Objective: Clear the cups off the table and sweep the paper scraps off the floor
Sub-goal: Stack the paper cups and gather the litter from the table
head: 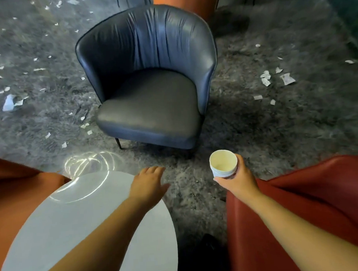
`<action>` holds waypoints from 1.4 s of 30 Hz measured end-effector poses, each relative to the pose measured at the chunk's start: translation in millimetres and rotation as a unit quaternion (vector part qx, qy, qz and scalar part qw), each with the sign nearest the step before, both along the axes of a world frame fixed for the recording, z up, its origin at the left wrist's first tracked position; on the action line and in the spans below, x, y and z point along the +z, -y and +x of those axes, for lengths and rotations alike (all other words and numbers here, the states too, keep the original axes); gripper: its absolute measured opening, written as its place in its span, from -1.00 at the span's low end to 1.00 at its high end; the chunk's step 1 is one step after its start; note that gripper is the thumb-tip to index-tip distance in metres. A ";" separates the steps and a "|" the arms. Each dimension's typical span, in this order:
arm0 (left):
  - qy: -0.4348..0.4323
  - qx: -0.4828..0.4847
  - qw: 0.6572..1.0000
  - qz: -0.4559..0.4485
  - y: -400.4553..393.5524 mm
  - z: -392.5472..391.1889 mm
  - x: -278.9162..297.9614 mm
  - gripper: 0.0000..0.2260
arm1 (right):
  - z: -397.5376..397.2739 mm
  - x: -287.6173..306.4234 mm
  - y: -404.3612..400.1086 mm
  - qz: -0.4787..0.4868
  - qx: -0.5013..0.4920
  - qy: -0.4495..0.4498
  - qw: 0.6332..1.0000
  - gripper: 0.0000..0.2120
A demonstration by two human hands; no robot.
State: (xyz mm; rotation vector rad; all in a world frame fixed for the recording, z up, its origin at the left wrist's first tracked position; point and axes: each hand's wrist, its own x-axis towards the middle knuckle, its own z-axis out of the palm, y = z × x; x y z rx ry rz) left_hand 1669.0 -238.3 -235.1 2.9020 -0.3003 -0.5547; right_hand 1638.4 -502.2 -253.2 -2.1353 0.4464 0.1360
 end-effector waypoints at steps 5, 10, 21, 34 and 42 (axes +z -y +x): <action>-0.003 -0.047 0.999 0.012 50.2 49.4 7.7 -0.45 | 20.8 9.2 40.1 -0.011 -0.040 0.015 0.999 -0.22; -0.005 -0.082 0.997 0.017 89.3 88.1 15.3 -0.46 | 38.4 22.6 68.6 0.001 -0.054 0.051 0.997 -0.16; 0.000 -0.131 0.991 0.024 150.9 188.5 33.6 -0.46 | 121.0 24.5 116.7 0.009 -0.084 0.047 0.995 -0.17; 0.028 -0.219 0.975 0.020 235.2 419.2 59.3 -0.43 | 314.7 31.2 197.6 0.043 -0.181 0.059 0.981 -0.15; 0.051 -0.247 0.968 0.015 311.9 542.2 56.1 -0.47 | 430.6 26.4 269.4 0.057 -0.205 0.052 0.976 -0.16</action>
